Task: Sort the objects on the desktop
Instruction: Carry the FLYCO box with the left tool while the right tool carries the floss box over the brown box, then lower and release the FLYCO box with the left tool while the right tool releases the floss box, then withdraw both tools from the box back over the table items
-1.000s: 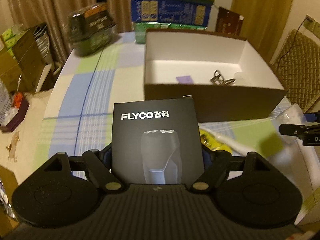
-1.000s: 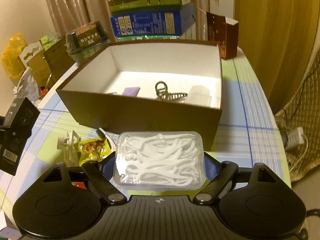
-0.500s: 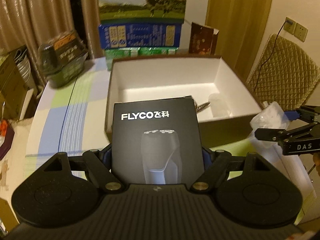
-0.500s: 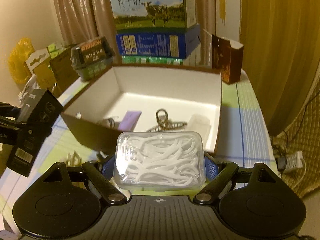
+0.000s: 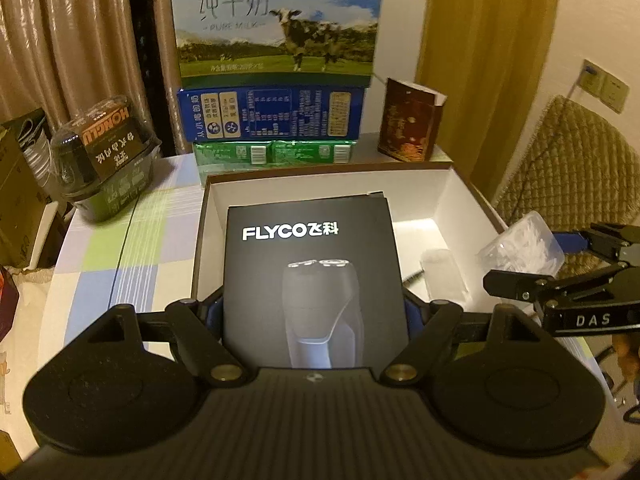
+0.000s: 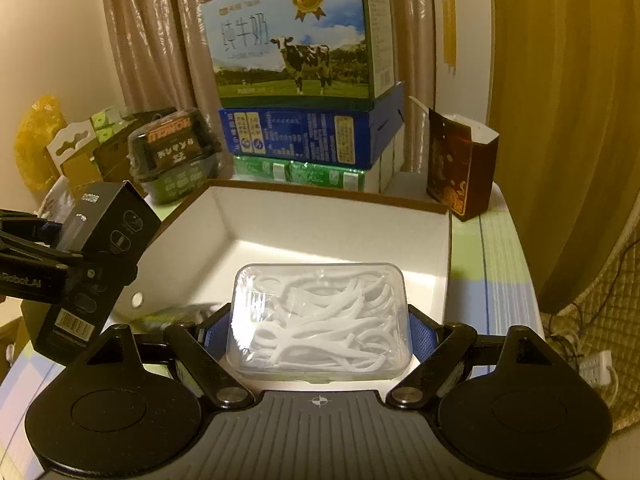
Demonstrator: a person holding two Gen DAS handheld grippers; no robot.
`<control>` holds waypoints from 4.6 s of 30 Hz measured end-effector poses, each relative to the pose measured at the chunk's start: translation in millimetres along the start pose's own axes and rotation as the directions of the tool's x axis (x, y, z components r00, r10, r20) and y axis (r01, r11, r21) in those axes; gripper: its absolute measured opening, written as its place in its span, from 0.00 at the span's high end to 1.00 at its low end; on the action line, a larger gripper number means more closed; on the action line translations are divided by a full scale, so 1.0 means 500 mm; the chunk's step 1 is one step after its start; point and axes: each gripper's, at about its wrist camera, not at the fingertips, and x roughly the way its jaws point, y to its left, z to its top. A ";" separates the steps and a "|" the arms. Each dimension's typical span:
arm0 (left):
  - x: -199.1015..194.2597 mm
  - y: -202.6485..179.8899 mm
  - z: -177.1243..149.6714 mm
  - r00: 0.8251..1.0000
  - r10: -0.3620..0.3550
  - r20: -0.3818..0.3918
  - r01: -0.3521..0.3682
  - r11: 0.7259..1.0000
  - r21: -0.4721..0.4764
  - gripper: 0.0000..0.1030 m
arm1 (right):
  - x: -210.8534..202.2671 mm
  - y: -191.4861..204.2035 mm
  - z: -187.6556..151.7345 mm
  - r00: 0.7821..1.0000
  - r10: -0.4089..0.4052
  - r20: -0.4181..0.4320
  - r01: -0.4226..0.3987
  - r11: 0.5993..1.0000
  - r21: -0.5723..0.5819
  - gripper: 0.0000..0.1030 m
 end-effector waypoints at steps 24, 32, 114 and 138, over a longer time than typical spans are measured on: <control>0.349 0.029 0.124 0.978 0.131 -0.162 -0.121 0.990 0.070 0.25 | 0.255 -0.098 0.075 0.985 -0.086 -0.148 0.094 0.995 0.042 0.20; 0.405 0.032 0.121 0.970 0.142 -0.198 -0.127 0.988 0.086 0.25 | 0.284 -0.097 0.073 0.983 -0.096 -0.159 0.098 0.995 0.004 0.20; -0.117 -0.064 -0.129 0.989 0.123 -0.085 -0.129 0.989 -0.069 0.08 | -0.139 0.025 -0.099 0.999 0.047 0.003 -0.047 0.999 0.012 0.02; -0.215 -0.127 -0.254 0.978 0.181 -0.106 -0.195 0.970 -0.144 0.08 | -0.191 0.058 -0.210 0.986 0.156 -0.067 -0.160 0.986 -0.057 0.02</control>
